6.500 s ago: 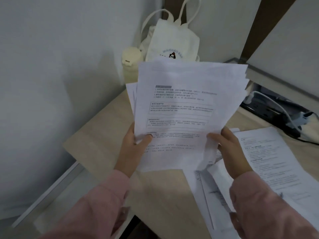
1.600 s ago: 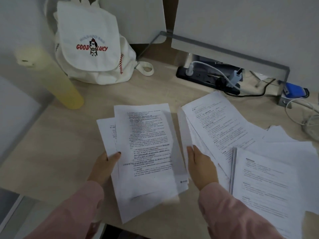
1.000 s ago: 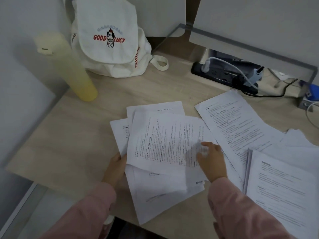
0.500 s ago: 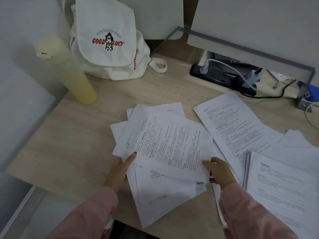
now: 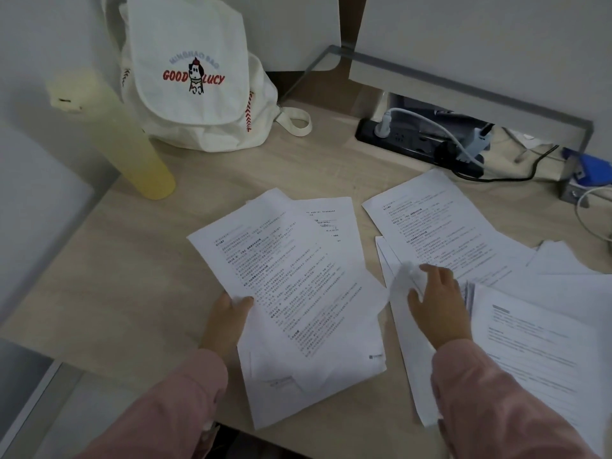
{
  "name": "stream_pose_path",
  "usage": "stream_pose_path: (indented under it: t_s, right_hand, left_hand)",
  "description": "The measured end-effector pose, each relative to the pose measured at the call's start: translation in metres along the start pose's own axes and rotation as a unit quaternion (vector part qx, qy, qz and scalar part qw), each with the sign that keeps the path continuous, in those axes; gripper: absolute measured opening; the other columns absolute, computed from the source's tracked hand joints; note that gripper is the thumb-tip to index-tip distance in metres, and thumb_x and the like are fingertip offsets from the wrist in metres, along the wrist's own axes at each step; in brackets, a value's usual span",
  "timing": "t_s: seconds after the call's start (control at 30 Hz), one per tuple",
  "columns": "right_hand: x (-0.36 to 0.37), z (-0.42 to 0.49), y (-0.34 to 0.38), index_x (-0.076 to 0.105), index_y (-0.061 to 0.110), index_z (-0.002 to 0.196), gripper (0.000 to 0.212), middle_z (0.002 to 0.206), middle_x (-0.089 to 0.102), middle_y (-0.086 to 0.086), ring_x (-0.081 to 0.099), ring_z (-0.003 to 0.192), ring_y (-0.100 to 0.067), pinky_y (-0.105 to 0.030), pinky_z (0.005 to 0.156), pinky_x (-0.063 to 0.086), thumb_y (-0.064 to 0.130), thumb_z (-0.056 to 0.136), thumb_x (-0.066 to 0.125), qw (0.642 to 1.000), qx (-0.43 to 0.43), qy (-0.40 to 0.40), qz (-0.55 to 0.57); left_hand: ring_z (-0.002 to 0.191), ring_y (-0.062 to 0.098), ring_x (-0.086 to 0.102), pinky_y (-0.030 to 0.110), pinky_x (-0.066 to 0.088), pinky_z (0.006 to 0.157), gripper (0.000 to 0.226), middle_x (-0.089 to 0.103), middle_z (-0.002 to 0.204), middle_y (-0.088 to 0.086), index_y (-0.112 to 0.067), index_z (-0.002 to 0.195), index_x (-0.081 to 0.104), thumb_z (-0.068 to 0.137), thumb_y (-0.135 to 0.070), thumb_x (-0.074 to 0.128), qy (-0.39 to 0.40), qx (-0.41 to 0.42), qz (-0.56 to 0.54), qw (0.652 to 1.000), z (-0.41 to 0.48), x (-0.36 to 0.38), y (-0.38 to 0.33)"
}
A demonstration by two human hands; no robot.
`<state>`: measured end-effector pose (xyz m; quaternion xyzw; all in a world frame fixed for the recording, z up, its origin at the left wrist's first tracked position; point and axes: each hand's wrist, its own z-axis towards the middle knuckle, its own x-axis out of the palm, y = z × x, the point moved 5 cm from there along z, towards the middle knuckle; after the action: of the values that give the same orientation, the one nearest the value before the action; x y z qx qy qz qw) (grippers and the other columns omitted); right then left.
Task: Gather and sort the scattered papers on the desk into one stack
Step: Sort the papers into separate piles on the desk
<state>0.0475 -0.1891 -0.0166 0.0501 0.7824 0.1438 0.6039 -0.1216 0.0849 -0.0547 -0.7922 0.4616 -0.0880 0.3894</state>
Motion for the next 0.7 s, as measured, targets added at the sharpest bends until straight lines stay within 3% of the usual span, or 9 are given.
stream_pose_path:
  t_s: [0.1,0.23,0.37,0.57,0.7]
  right_hand:
    - [0.002,0.010,-0.009,0.039,0.002,0.129,0.045,0.131,0.045,-0.022,0.048,0.117,-0.038,-0.044,0.098,0.042,0.011,0.088,0.052,0.998,-0.005,0.012,-0.066]
    - [0.007,0.014,-0.009,0.045,0.000,0.119,0.031,0.113,0.055,-0.022,0.055,0.102,-0.036,-0.041,0.082,0.048,0.010,0.090,0.043,0.986,-0.031,0.040,-0.160]
    - [0.010,0.019,-0.008,0.052,-0.008,0.098,0.015,0.092,0.058,-0.027,0.059,0.083,-0.041,-0.044,0.064,0.052,-0.001,0.085,0.050,0.978,-0.060,0.027,-0.197]
    - [0.006,0.023,-0.006,0.052,-0.007,0.093,0.012,0.088,0.056,-0.027,0.055,0.081,-0.041,-0.042,0.062,0.046,0.000,0.083,0.049,0.983,-0.066,-0.006,-0.172]
    - [-0.001,0.029,-0.010,0.051,-0.003,0.087,0.010,0.085,0.054,-0.019,0.051,0.078,-0.033,-0.036,0.066,0.036,0.005,0.083,0.047,0.994,-0.012,-0.026,-0.105]
  left_hand:
    - [0.105,0.025,0.056,0.038,0.044,0.095,0.034,0.059,0.116,0.007,-0.009,0.124,0.052,0.090,-0.009,0.048,0.004,0.001,0.003,1.000,0.000,-0.003,0.000]
    - [0.107,0.023,0.055,0.037,0.042,0.099,0.037,0.058,0.118,0.004,-0.012,0.128,0.049,0.091,-0.009,0.047,0.016,0.005,-0.004,1.000,-0.003,-0.003,0.000]
    - [0.110,0.021,0.054,0.036,0.042,0.101,0.039,0.056,0.118,0.001,-0.015,0.129,0.047,0.091,-0.007,0.047,0.025,0.019,-0.013,0.999,-0.004,-0.003,-0.002]
    - [0.111,0.017,0.052,0.030,0.039,0.098,0.040,0.056,0.117,-0.002,-0.015,0.130,0.046,0.092,-0.006,0.049,0.037,0.038,-0.020,0.998,-0.002,-0.004,-0.001]
    - [0.110,0.017,0.052,0.029,0.040,0.094,0.038,0.056,0.116,-0.002,-0.016,0.128,0.047,0.092,-0.006,0.049,0.044,0.048,-0.018,0.998,-0.001,-0.005,-0.002]
